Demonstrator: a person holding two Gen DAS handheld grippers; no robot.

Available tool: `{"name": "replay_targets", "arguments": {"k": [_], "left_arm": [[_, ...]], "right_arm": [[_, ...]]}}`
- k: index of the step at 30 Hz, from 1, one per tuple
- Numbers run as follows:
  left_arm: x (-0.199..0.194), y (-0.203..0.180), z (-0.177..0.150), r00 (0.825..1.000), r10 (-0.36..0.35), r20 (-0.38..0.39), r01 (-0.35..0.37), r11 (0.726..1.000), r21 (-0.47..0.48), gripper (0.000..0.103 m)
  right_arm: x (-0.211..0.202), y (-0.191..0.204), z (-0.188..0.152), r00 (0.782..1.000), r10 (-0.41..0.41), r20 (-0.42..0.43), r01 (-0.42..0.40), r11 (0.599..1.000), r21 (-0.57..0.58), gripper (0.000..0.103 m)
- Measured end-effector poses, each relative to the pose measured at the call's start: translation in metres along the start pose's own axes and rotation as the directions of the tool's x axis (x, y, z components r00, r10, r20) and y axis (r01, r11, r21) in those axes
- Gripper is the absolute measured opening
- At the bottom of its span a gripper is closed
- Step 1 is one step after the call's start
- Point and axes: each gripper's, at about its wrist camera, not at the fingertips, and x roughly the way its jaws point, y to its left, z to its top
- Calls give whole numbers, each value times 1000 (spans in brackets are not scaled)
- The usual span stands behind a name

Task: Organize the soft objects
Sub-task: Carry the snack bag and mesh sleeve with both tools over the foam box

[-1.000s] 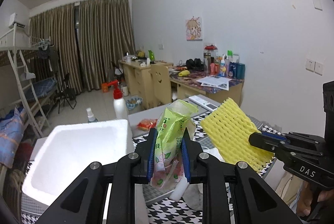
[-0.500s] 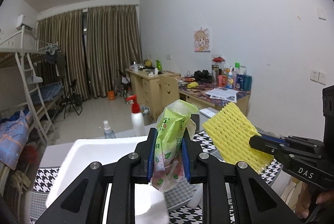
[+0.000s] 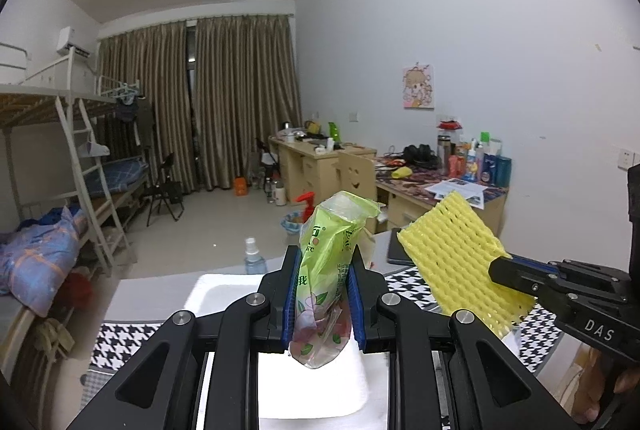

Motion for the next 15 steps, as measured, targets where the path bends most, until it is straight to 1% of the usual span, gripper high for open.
{"name": "replay_targets", "arguments": {"k": [10,15], "left_arm": [[4,21,-4,996,82,-21,-83,996,-18,24],[7,30,-7,994,104,-39,-105,994,-25,24]], "right_arm": [[18,14,6,999,44,-12,-45,999,-18,11],[26,21,7,998,67,-17,-68,997,-29,11]]}}
